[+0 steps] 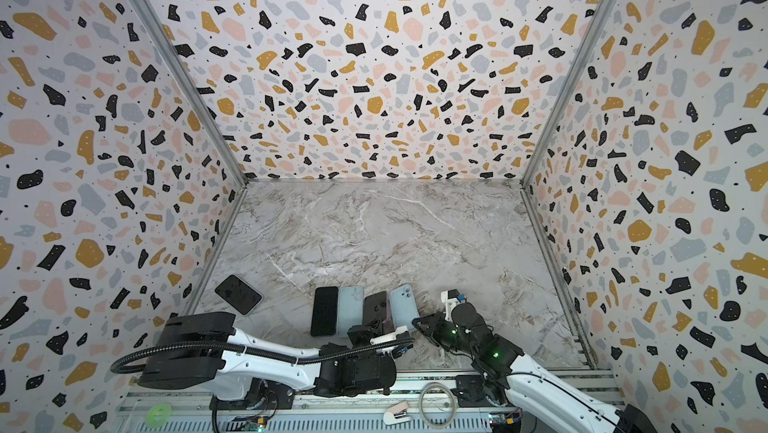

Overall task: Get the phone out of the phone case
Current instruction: 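Lay the pink phone beside the row of phones and open the left gripper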

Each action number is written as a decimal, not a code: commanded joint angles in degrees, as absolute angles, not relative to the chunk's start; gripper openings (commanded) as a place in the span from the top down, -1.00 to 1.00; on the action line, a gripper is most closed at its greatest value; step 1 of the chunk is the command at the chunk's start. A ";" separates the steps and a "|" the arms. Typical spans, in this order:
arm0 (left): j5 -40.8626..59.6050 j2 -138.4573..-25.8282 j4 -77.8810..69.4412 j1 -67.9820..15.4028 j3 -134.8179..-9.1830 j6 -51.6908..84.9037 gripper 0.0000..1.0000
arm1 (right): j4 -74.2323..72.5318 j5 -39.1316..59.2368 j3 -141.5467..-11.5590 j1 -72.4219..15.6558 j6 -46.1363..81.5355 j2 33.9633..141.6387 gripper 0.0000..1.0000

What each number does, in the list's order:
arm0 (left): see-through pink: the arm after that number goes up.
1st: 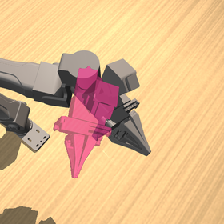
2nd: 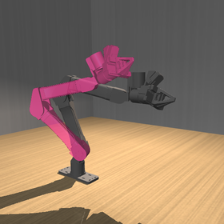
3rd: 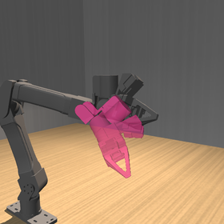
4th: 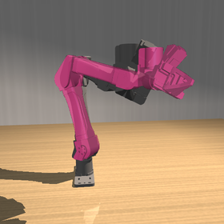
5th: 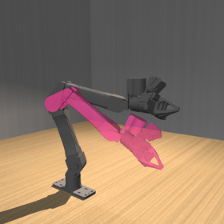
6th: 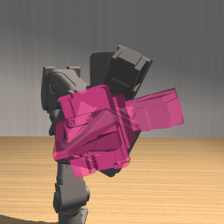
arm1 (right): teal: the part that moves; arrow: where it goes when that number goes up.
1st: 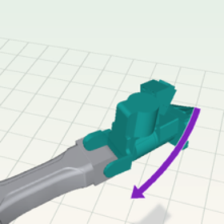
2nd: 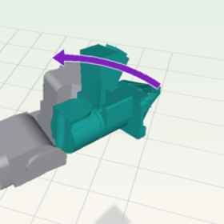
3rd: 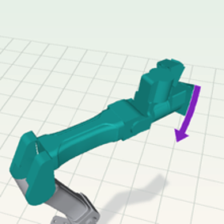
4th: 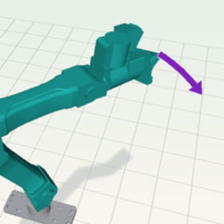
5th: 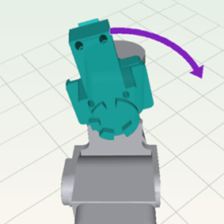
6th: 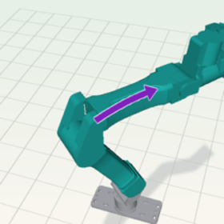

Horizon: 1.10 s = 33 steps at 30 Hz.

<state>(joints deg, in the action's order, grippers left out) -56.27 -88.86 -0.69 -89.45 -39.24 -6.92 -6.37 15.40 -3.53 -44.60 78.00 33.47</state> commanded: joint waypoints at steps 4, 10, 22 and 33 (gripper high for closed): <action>-54.28 -89.69 -1.19 -89.76 -38.83 -5.72 0.88 | -10.53 13.38 -3.07 -46.11 79.25 34.78 1.00; -53.26 -91.01 0.44 -89.77 -39.94 -4.87 0.77 | -11.66 12.34 -2.98 -47.25 79.74 36.08 1.00; -50.58 -93.92 3.33 -89.77 -42.05 -4.66 0.65 | -12.64 12.01 -2.56 -47.65 79.81 36.96 1.00; -48.30 -96.40 3.91 -89.78 -43.22 -5.31 0.60 | -13.26 12.23 -2.49 -48.14 79.80 38.16 1.00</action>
